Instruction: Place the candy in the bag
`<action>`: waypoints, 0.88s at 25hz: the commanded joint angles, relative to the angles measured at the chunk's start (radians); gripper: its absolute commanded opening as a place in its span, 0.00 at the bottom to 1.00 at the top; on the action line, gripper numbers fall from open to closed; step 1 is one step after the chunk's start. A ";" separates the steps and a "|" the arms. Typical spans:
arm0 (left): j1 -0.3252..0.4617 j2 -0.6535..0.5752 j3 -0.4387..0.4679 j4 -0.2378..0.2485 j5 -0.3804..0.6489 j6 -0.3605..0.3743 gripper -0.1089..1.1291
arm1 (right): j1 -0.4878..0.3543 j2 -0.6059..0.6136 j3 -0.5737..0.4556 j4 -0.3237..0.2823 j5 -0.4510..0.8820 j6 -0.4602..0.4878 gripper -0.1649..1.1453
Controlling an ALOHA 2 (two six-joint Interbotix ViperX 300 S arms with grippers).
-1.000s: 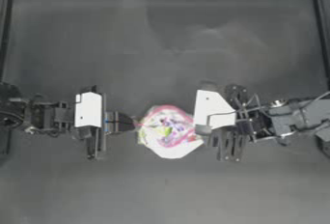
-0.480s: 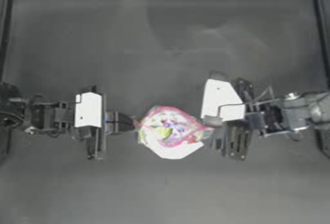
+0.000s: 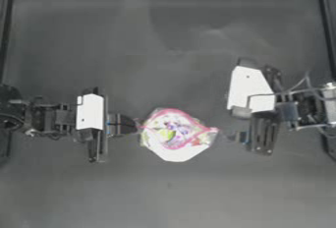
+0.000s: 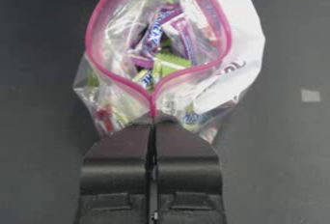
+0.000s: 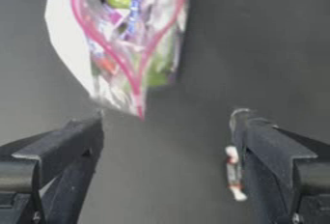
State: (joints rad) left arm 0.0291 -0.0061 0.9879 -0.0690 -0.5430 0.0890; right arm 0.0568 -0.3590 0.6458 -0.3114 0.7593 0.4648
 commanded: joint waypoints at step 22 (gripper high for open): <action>0.000 -0.018 -0.018 0.002 -0.008 0.002 0.12 | -0.221 -0.037 0.002 0.272 0.124 -0.353 0.91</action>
State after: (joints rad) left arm 0.0291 -0.0061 0.9879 -0.0690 -0.5430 0.0890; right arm -0.1565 -0.3835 0.6535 -0.0430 0.8805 0.1150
